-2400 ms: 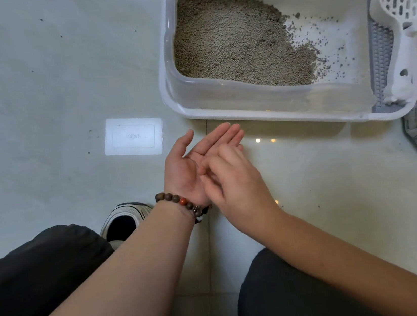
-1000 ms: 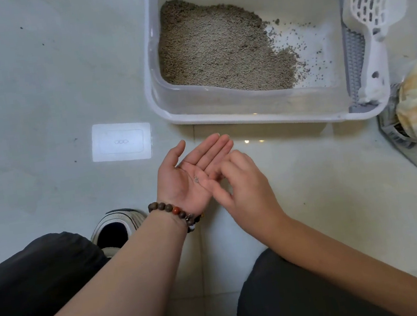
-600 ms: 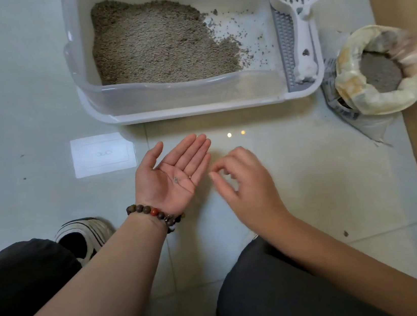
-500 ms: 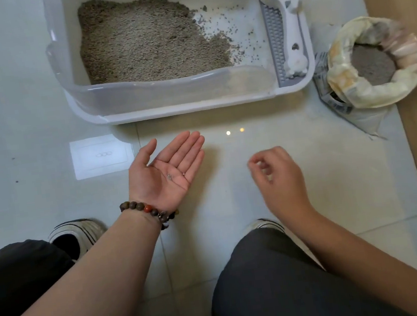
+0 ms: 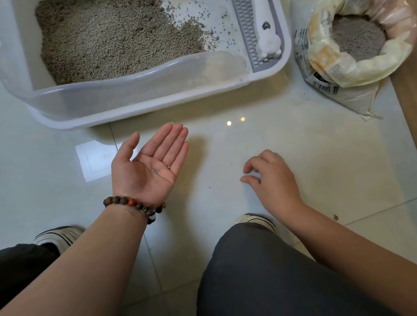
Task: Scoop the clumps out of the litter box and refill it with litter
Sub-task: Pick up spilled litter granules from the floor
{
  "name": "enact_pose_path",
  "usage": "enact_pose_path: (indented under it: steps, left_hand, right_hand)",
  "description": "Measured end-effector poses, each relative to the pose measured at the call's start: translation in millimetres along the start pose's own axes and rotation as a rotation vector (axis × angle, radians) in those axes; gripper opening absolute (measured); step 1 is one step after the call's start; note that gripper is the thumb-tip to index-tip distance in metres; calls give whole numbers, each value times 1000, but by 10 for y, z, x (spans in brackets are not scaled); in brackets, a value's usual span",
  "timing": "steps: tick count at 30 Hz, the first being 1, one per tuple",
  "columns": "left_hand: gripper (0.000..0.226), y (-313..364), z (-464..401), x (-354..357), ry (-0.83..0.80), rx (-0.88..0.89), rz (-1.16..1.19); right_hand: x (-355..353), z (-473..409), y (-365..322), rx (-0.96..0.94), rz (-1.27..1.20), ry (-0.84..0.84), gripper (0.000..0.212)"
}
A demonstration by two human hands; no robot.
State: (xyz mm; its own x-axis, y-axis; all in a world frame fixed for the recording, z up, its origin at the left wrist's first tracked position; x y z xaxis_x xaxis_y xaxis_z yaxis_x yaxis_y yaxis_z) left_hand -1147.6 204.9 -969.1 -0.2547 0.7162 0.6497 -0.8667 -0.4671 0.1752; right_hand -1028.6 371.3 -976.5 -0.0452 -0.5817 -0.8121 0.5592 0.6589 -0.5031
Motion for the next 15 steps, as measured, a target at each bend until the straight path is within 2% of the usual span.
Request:
enact_pose_path:
  steps: [8,15]
  left_hand:
    - [48,33,-21,77,-35,10,-2]
    - [48,141,84,-154,12,22,8]
  right_hand:
    - [21,6,-114,-100,83,3,10]
    - [266,120,-636,-198,-19,-89,4]
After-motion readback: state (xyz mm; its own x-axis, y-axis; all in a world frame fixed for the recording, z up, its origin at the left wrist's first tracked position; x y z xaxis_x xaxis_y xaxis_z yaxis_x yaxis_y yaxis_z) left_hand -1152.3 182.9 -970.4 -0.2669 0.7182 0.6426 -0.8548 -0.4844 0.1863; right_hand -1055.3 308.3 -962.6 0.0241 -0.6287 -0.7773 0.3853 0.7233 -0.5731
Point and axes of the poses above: each hand's wrist, its own z-axis away from the middle knuckle, its own x-axis out of the palm, y = z × x, the point moved 10 cm from there along -z, towards the middle knuckle
